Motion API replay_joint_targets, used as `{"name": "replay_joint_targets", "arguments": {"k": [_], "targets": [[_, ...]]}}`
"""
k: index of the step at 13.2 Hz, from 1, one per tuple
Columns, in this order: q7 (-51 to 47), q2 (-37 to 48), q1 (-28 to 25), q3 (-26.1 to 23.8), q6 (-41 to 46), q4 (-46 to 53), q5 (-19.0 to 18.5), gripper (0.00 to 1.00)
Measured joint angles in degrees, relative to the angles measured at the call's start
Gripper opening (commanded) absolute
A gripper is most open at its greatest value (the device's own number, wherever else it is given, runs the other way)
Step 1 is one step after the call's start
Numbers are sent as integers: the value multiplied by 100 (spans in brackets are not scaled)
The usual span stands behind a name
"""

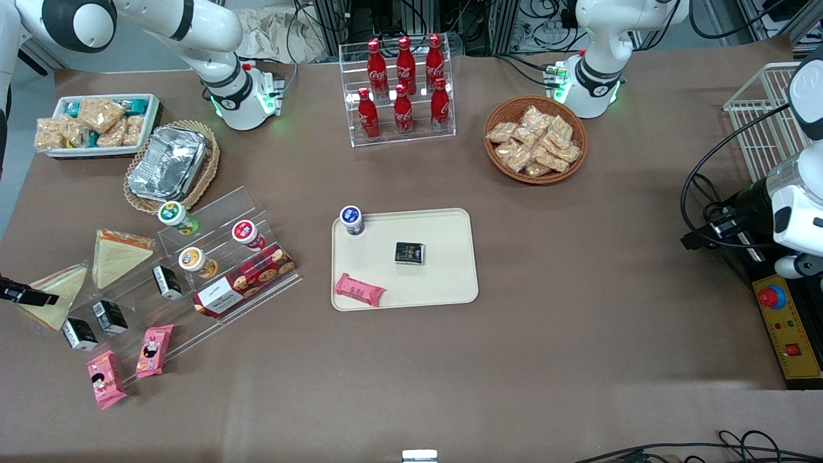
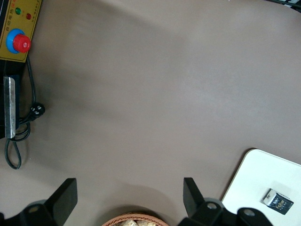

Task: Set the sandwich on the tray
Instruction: 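Lower the right gripper and close it on one triangle sandwich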

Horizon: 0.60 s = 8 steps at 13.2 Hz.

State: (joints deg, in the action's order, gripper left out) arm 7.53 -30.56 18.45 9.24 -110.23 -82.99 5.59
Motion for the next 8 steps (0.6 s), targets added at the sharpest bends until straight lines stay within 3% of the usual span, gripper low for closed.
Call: {"name": "replay_joint_targets", "arguments": {"k": [2,8], "targets": [[0,15,1,0,-7,30,0,15],[209,901,-230,-70,562,198,0,17]]}}
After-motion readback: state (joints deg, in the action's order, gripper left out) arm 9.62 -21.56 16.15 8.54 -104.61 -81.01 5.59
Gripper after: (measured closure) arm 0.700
